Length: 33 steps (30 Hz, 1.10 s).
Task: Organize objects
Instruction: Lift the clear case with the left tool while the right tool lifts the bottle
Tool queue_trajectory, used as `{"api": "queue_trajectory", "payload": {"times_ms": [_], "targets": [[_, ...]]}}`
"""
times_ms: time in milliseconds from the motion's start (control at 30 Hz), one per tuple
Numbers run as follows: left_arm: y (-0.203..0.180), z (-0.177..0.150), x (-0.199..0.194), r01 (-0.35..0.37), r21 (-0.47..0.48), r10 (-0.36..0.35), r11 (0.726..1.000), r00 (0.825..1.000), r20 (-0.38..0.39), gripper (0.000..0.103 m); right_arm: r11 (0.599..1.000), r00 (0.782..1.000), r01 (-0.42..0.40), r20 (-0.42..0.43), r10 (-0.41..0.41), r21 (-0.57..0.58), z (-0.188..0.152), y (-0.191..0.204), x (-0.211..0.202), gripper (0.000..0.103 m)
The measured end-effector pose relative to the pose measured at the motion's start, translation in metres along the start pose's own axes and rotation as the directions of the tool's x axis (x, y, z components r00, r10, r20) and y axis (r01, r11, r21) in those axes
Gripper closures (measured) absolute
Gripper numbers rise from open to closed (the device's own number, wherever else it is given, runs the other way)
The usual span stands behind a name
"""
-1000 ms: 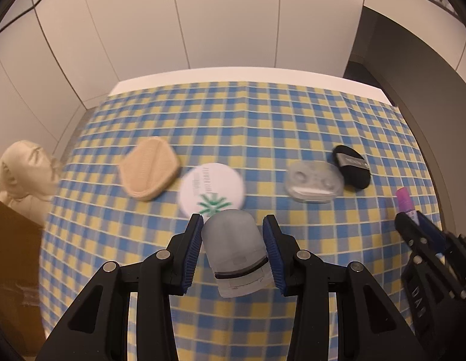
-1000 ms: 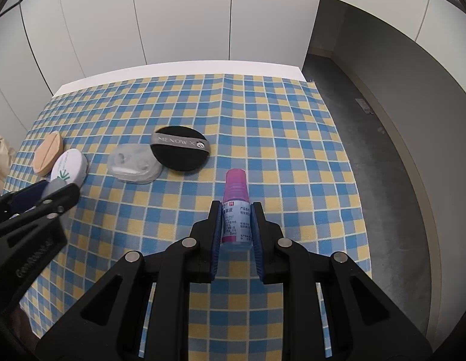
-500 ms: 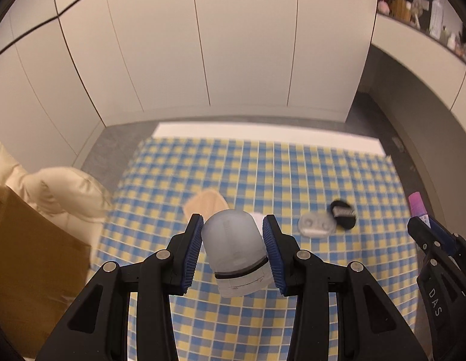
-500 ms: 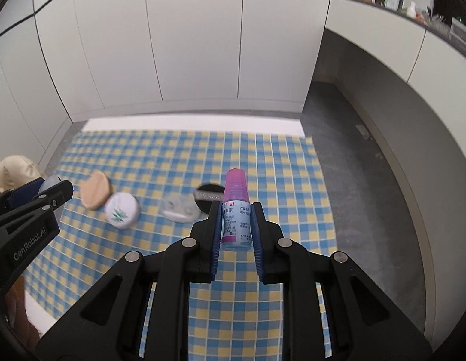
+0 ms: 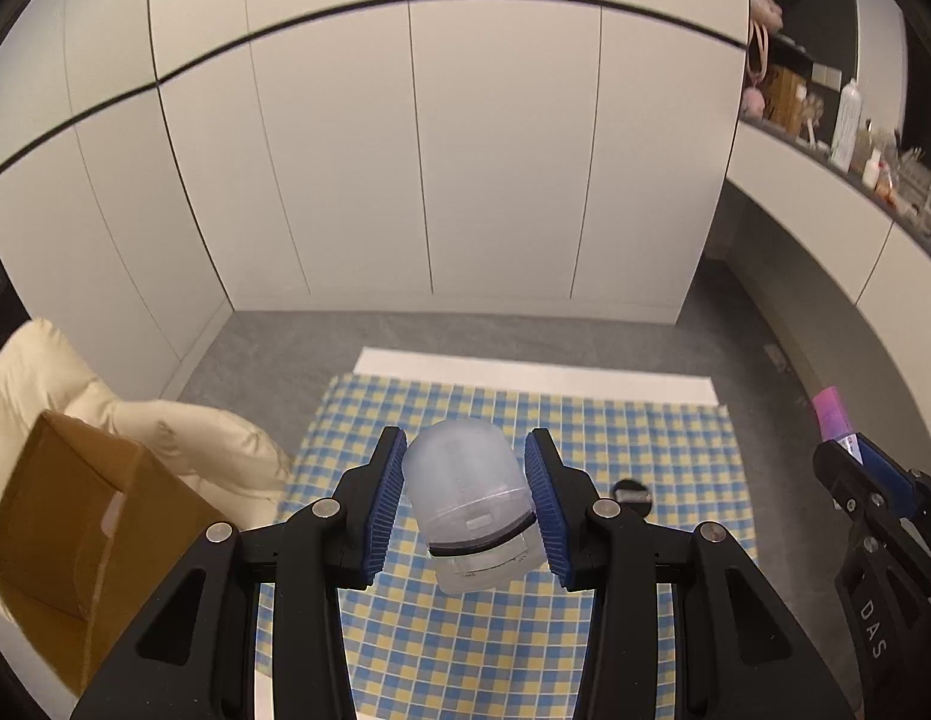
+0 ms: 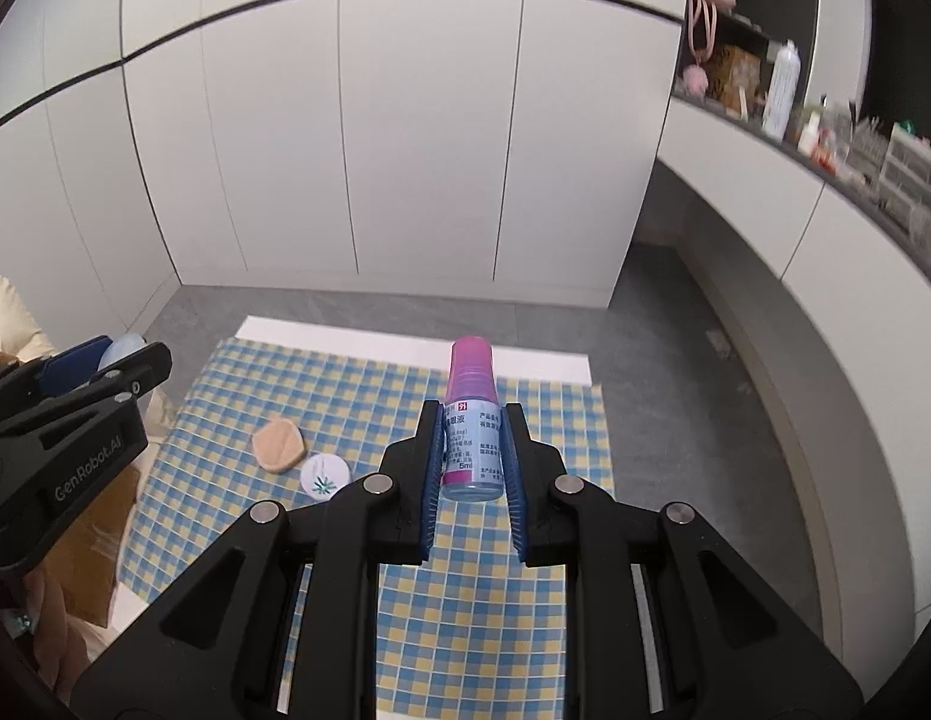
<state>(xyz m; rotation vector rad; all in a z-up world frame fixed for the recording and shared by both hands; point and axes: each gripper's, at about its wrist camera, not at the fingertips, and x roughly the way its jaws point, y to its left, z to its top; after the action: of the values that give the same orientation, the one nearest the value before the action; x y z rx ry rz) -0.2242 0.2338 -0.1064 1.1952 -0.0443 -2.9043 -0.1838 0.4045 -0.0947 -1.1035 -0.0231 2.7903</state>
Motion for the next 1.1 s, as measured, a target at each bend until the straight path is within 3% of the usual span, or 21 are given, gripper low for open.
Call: {"api": "queue_trajectory", "payload": {"times_ms": [400, 567, 633, 1100], "targets": [[0.002, 0.045, -0.083, -0.044, 0.043, 0.040, 0.998, 0.994, 0.101, 0.062, 0.999, 0.995, -0.009, 0.100, 0.012, -0.030, 0.044, 0.005, -0.081, 0.084], [0.005, 0.053, -0.106, -0.012, 0.031, 0.010, 0.999, 0.997, 0.076, 0.062, 0.998, 0.990, -0.061, 0.123, 0.065, -0.030, 0.055, 0.003, -0.109, 0.084], [0.005, 0.057, -0.112, -0.021, 0.038, 0.018, 0.999, 0.997, 0.082, 0.062, 0.998, 0.989, -0.046, 0.135, 0.052, -0.044, 0.058, 0.002, -0.119, 0.083], [0.014, 0.054, -0.144, -0.036, 0.040, 0.031, 0.999, 0.992, 0.122, 0.062, 0.998, 0.990, -0.022, 0.138, 0.029, -0.053, 0.060, 0.002, -0.144, 0.083]]}}
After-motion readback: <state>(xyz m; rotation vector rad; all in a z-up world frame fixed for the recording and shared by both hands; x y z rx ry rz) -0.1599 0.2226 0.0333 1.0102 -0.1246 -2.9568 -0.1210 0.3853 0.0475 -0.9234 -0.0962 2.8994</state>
